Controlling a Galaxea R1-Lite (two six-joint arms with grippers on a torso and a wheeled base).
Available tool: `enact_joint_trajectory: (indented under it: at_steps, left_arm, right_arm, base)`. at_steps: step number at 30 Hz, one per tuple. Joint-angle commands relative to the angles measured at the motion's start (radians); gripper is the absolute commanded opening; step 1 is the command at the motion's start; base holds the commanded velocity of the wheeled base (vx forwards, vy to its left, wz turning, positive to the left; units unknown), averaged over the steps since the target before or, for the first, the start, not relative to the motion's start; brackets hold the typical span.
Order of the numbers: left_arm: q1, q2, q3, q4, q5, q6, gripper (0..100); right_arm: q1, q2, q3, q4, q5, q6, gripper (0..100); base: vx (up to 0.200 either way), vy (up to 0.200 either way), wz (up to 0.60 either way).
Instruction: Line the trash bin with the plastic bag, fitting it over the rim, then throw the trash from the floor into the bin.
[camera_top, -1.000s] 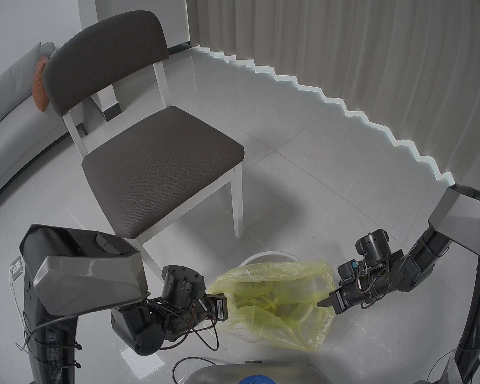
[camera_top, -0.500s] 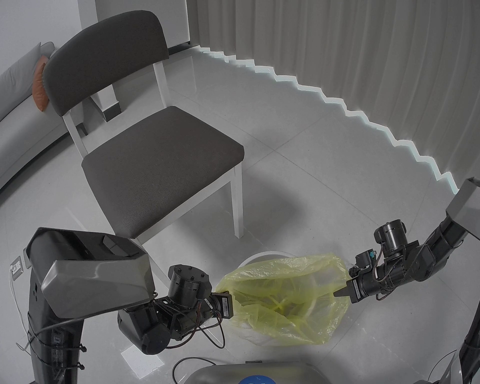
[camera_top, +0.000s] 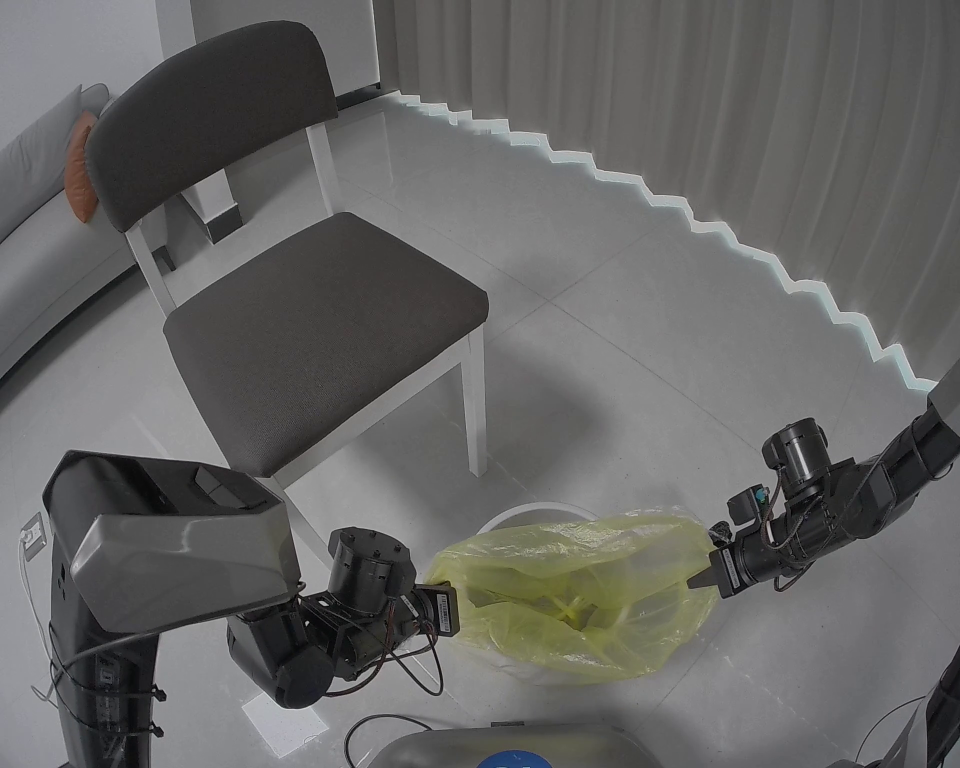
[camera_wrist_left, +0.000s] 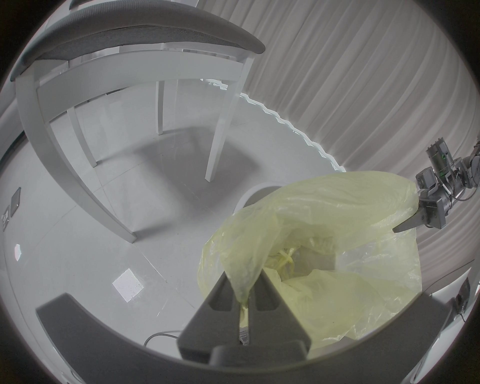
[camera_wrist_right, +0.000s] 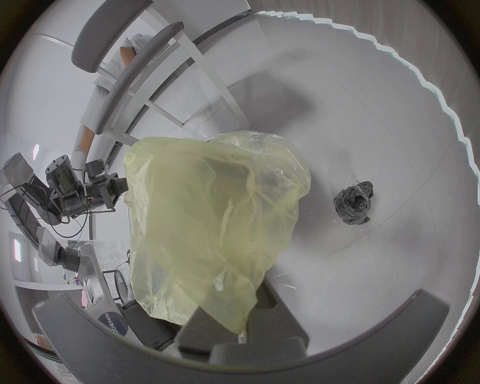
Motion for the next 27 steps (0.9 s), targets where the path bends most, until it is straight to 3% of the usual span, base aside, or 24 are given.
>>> enact_joint_trajectory:
  at_steps: [1, 13, 27]
  left_arm:
    - [0.0, -0.001, 0.003, 0.001, 0.015, 0.001, 0]
    - [0.082, 0.039, -0.007, -0.009, 0.047, 0.008, 0]
    - [0.108, 0.065, -0.187, 0.083, 0.039, 0.022, 0]
  right_arm:
    - [0.003, 0.053, -0.009, -0.017, 0.0, -0.001, 0]
    - [0.063, 0.277, -0.057, -0.199, -0.013, 0.016, 0]
    - [0.051, 0.288, -0.147, -0.202, -0.009, 0.071, 0]
  base:
    - [0.0, 0.0, 0.0]
    - [0.0, 0.0, 0.0]
    - [0.0, 0.0, 0.0]
